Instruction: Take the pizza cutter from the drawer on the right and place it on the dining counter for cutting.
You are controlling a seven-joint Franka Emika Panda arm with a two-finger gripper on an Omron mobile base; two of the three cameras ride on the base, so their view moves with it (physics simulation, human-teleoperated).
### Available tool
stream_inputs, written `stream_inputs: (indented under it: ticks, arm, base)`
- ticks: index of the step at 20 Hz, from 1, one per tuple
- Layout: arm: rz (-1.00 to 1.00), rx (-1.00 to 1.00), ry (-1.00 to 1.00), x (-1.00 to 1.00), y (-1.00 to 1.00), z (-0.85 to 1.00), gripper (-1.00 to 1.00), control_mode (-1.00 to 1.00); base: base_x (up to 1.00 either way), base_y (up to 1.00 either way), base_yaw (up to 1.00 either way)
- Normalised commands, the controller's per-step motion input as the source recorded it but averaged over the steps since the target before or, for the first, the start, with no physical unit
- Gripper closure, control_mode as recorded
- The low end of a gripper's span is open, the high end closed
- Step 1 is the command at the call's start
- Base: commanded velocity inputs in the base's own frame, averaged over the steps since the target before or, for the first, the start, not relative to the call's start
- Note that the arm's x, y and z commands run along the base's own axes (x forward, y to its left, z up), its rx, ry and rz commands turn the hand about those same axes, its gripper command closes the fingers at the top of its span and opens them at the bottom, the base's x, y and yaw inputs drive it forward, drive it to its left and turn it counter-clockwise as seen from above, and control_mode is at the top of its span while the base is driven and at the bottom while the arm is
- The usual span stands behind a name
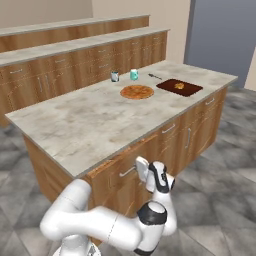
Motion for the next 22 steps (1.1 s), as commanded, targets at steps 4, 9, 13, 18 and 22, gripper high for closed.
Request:
stream_inputs:
  ticks: [4,9,13,18,22]
  arm:
    - [0.08,0.13,0.0,0.0,-0.81,-0.06,1.0,-1.0]
    - [0.07,0.12,0.0,0.0,-0.79,-0.07,1.0,-1.0]
    - [0.07,0.12,0.0,0.0,-0.76,-0.07,1.0,-1.0]
    - [0.07,0.11,0.0,0.0,-0.75,-0.07,1.0,-1.0]
    - [0.09,0.11,0.0,0.0,-0.8,-0.09,1.0,-1.0]
  base:
    - [0.0,0.0,0.0]
    - [0.0,0.0,0.0]
    - [0.0,0.0,0.0]
    - [0.0,0.0,0.0]
    - [0.0,0.0,0.0]
